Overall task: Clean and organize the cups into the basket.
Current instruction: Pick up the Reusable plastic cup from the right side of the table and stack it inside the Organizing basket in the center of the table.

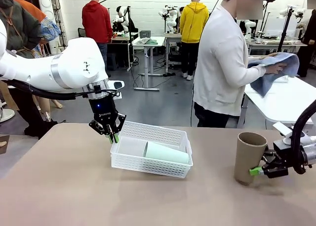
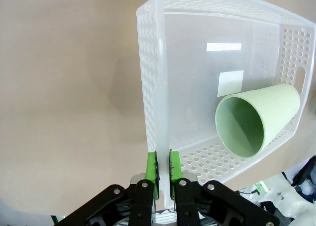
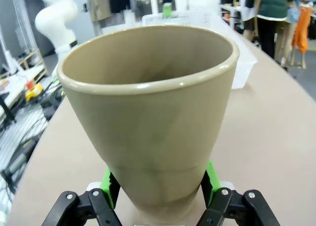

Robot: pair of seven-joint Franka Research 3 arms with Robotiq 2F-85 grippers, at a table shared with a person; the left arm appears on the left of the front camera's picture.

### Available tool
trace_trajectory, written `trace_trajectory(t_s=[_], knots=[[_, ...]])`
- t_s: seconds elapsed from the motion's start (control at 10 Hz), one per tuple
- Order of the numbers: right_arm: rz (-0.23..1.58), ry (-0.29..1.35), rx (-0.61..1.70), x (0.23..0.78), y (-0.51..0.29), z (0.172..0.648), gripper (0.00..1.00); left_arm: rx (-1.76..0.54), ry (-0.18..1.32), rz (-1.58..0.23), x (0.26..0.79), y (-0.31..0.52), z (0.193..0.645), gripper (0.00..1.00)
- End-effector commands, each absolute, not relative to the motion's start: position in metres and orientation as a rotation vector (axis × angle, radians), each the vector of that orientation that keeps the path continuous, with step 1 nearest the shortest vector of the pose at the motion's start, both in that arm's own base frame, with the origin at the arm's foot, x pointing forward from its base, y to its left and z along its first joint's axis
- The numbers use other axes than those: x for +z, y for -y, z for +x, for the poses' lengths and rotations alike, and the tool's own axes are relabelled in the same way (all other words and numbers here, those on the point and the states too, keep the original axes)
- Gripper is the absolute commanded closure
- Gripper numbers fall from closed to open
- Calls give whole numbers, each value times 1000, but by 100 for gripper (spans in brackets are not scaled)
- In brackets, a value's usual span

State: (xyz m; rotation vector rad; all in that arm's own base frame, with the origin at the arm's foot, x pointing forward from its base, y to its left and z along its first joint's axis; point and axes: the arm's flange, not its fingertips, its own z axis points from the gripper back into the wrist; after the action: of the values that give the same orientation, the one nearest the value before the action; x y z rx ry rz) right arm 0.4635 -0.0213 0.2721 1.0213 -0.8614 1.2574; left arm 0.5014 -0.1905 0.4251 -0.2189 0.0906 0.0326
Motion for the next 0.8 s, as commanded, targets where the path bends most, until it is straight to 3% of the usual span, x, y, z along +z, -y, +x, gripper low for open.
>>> trace_trajectory(t_s=[0.0,0.3,0.7], knots=[[994,849,1090,338,10,447,100,36,-80,-220,426,192,501,100],[935,871,977,424,10,449,100,36,-80,-220,426,192,501,100],[933,872,998,447,18,445,100,36,-80,-220,426,192,501,100]])
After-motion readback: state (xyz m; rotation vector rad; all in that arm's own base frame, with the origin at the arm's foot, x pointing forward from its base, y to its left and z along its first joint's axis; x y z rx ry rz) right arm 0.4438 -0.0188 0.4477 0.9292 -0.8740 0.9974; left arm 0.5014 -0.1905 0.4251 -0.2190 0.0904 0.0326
